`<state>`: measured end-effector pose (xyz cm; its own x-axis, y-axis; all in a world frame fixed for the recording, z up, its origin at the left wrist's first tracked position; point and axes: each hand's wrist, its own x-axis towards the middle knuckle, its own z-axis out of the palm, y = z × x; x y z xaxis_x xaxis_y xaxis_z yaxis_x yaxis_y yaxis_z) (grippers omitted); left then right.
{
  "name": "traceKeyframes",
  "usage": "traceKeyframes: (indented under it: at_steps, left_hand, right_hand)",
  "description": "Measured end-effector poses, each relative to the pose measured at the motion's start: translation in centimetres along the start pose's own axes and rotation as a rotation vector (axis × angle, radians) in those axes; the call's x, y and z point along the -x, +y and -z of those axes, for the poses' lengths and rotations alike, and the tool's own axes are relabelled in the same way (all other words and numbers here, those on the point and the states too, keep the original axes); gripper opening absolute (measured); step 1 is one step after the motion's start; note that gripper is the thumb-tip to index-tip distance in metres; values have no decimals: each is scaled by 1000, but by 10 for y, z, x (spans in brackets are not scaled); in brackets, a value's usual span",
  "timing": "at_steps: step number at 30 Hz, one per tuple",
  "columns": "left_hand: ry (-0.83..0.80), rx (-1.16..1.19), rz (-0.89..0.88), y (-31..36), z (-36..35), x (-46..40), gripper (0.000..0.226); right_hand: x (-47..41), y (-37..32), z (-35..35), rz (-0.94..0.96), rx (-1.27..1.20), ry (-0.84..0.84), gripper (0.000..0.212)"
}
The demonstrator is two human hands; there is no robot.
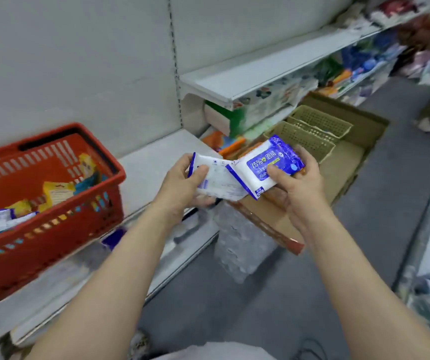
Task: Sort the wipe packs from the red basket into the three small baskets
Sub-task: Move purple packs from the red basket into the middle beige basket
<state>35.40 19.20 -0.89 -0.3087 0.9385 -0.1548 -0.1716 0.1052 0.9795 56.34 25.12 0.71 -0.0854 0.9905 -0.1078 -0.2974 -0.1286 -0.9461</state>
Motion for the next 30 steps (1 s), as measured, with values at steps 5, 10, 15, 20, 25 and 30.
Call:
traceKeyframes:
  at_steps: [5,10,15,20,25,30]
  left_hand:
    - [-91,-8,30,-31,-113,0,10]
    - [-78,12,79,-47,-190,-19,42]
    - [-69,-42,51,-65,-249,-63,9]
    - [-66,-15,95,-81,-314,-138,35]
    - [-46,7,207,-91,-373,-208,50]
    - [2,47,291,-85,-407,-259,38]
  right_hand:
    - [7,-23,111,-19,4,144,39]
    - [-9,-32,189,-50,-40,336,21]
    - [-54,-40,241,-92,-67,408,16]
    - [-128,-60,285,-89,-85,396,40]
    - [-207,-93,324,-108,15,320,63]
    - [-282,-106,345,-166,109,297,44]
